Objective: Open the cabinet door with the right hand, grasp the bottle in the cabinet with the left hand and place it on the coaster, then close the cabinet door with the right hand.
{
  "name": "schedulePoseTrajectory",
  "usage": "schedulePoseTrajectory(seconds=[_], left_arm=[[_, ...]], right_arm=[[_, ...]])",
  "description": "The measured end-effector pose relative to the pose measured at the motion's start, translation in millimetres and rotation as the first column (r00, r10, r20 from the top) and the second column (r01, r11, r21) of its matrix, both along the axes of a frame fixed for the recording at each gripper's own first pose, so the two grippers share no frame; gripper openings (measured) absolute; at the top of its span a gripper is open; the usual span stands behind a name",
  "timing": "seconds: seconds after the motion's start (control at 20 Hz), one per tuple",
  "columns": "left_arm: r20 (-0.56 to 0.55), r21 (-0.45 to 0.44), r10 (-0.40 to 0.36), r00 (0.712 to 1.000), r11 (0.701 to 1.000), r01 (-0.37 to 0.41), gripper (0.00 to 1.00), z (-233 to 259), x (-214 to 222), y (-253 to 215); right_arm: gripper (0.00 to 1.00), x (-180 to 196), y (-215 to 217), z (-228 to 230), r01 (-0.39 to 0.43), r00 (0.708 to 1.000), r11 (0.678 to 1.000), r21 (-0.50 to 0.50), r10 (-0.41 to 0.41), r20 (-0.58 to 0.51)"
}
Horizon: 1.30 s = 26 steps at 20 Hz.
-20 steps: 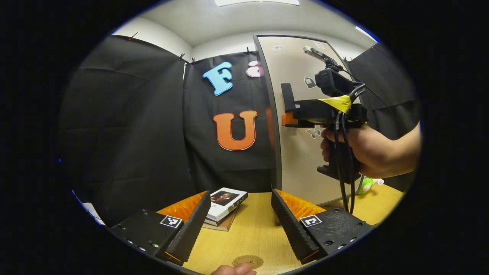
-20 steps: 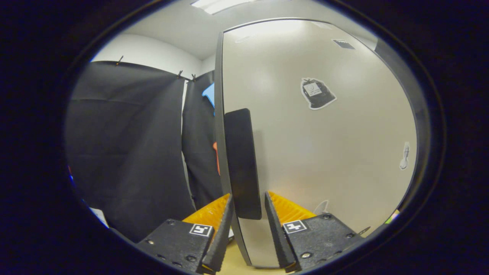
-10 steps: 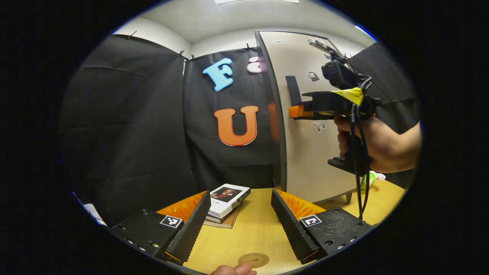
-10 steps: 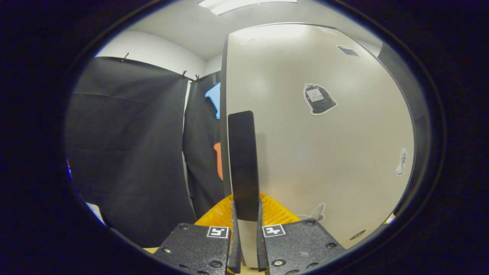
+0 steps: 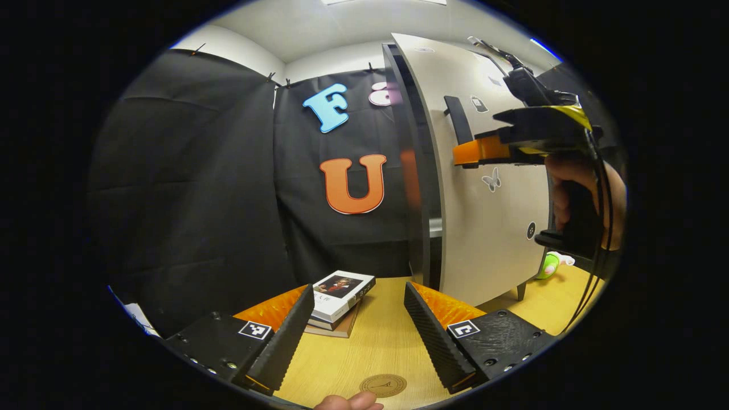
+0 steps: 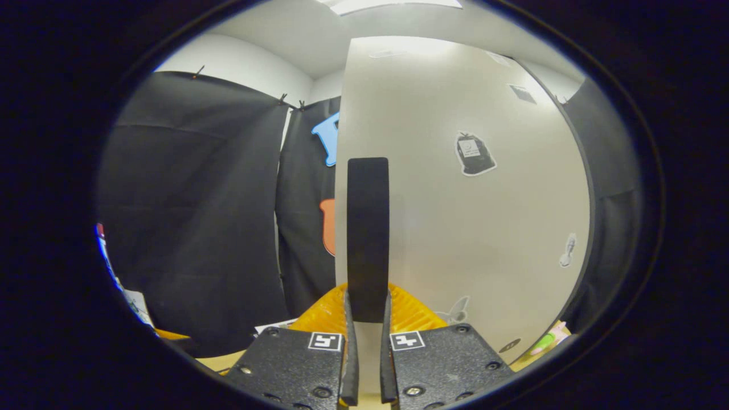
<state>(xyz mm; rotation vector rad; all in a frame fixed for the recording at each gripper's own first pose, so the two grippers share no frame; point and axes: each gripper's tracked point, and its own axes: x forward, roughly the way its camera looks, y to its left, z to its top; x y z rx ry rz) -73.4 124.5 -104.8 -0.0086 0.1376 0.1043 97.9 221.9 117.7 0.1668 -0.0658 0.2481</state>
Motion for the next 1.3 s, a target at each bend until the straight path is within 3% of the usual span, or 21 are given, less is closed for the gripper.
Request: schedulePoseTrajectory(seconds=[0.75,1.0,1.3], left_arm=[[-0.034,0.002,-0.113,0.993,0.994,0.114,0.96,-7.9,-25.9,-8.7],[-0.012,0.010,-0.164,0.986,0.986,0.164,0.96,4.7,-28.8,-37.0],[0.002,0.008,-0.235,0.972,0.972,0.235,0.96,16.7,-37.3,-84.7]], right_arm=[[0.18,-109.1,-43.4,-17.0,0.081,0.995,0.997,-0.017,-0.082,-0.063],[0.18,-152.1,-73.2,-25.1,0.118,0.990,0.993,-0.017,-0.119,-0.072],[0.17,-205.8,-125.4,-35.5,0.218,0.974,0.973,-0.077,-0.222,-0.048]])
